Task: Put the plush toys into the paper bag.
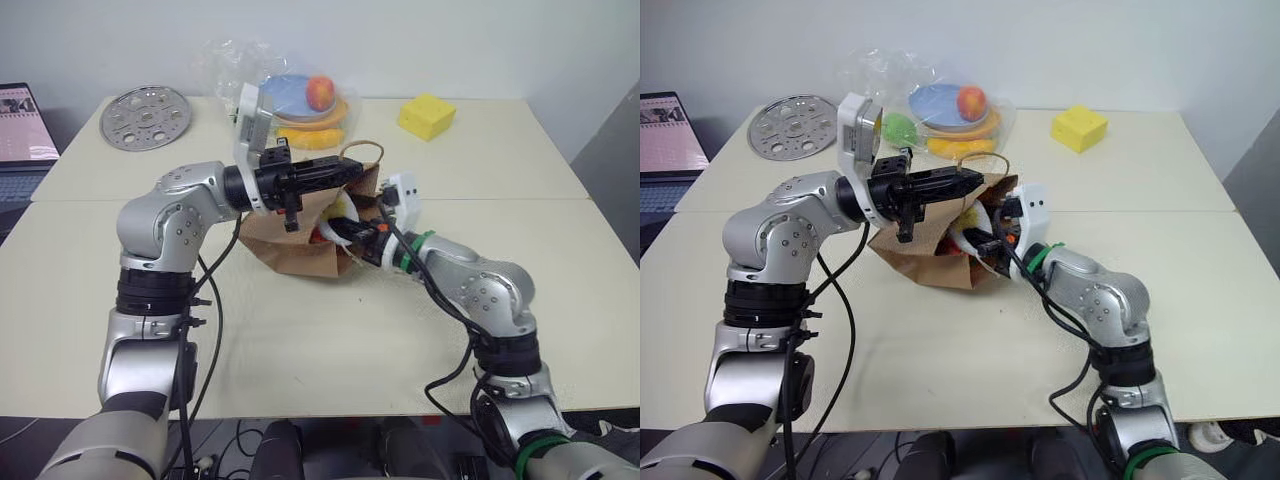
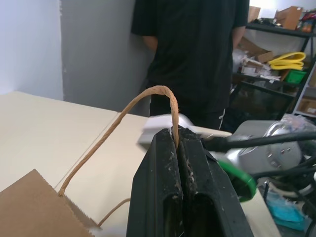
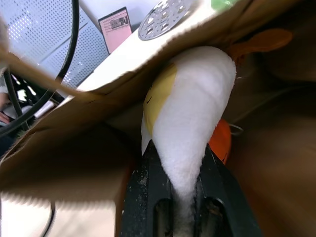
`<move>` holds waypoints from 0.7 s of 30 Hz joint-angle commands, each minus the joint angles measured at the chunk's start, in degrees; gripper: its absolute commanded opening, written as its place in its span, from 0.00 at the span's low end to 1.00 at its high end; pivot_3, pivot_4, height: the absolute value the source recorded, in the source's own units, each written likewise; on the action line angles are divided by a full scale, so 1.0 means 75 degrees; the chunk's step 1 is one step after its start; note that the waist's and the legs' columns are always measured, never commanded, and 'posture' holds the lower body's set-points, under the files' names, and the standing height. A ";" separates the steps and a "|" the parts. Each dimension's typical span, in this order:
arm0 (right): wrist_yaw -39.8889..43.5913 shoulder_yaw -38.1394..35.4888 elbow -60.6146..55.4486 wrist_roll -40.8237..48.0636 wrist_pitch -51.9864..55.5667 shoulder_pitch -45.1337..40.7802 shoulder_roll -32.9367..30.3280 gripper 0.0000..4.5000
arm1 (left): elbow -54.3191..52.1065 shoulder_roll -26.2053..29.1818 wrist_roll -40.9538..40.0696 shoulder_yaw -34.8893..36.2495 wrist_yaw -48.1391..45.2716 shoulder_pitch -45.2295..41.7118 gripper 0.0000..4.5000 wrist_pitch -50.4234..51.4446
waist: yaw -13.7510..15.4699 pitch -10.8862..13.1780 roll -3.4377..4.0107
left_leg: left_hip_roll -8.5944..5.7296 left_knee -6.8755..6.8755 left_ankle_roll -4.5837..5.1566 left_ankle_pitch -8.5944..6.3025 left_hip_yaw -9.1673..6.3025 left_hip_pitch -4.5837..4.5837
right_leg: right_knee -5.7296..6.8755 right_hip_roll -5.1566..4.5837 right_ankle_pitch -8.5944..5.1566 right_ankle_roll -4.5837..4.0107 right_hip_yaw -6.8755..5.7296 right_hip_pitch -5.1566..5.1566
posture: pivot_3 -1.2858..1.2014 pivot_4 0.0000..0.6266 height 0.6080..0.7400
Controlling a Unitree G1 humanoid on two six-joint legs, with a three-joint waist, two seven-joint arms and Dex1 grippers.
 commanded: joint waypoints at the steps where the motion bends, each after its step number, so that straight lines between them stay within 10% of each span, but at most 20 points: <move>1: -0.0163 0.0035 0.0780 -0.0610 -0.0762 -0.0151 0.0315 0.01 | -0.0347 -0.0059 -0.0365 0.0168 0.0039 -0.0220 0.00 0.0170 | -0.0001 0.0000 0.0000 | -0.0001 0.0000 0.0000 0.0000 0.0000 0.0000 | 0.0000 0.0000 0.0000 0.0000 0.0000 0.0000 | 0.52 0.24 1.00; 14: -0.0644 -0.0639 0.1643 -0.0998 -0.1551 -0.0331 0.1246 0.01 | -0.0607 -0.0031 -0.0650 0.0236 0.0217 -0.0155 0.00 0.0391 | -0.0003 0.0000 0.0000 | 0.0000 -0.0002 -0.0003 0.0001 0.0000 0.0000 | 0.0001 -0.0001 0.0000 0.0000 -0.0001 -0.0002 | 0.52 0.24 1.00; 21: -0.1526 -0.2436 0.1889 0.0748 -0.1602 -0.0710 0.2166 0.01 | -0.0706 0.0132 -0.0563 0.0091 0.0082 0.0002 0.00 0.0364 | 0.0020 0.0001 0.0002 | 0.0001 -0.0003 -0.0003 0.0001 0.0000 -0.0001 | 0.0002 -0.0003 0.0000 0.0000 -0.0006 0.0000 | 0.52 0.24 1.00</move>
